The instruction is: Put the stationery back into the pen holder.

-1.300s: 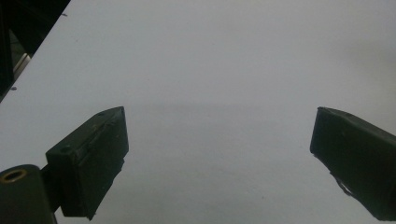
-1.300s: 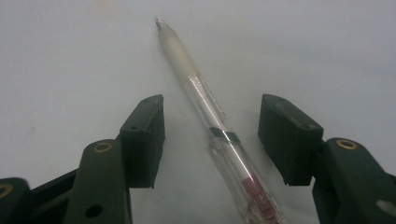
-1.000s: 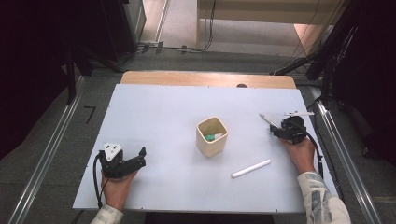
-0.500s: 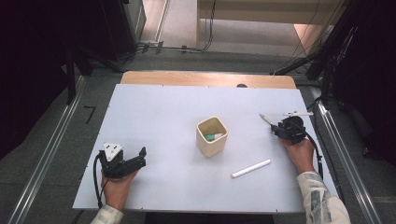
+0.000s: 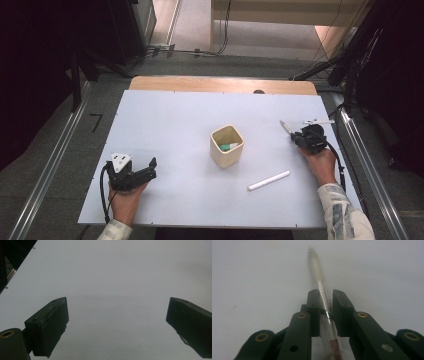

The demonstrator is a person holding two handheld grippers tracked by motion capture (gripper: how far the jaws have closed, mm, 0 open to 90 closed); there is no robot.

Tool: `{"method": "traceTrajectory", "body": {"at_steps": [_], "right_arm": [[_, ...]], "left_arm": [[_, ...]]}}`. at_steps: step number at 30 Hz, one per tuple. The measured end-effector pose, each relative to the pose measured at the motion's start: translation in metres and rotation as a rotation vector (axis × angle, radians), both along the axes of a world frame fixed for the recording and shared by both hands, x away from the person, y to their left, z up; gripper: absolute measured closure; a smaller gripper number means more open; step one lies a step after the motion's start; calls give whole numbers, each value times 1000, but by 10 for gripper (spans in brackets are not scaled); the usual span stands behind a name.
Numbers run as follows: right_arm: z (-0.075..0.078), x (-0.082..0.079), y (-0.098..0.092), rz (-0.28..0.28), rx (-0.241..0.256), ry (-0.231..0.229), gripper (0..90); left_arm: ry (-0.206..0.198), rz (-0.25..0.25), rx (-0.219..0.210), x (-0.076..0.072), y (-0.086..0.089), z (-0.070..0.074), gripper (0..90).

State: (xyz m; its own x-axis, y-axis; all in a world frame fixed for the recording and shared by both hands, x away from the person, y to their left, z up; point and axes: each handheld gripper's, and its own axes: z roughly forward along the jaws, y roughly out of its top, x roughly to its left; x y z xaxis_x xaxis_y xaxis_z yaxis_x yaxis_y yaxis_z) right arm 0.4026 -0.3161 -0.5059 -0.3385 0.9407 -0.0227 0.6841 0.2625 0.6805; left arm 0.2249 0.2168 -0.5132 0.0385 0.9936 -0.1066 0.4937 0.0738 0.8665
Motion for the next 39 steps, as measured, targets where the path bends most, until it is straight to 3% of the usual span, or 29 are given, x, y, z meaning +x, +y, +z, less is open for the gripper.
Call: {"method": "traceTrajectory", "body": {"at_steps": [19,33,39], "right_arm": [[2,-3,-4,-30,38,-3,777],[18,-17,6,28,77,-52,777],[25,-23,11,51,119,-65,777]], "left_arm": [[-2,1,-1,0,1,0,53],[0,1,3,0,1,0,53],[1,3,1,0,0,0,52]]}}
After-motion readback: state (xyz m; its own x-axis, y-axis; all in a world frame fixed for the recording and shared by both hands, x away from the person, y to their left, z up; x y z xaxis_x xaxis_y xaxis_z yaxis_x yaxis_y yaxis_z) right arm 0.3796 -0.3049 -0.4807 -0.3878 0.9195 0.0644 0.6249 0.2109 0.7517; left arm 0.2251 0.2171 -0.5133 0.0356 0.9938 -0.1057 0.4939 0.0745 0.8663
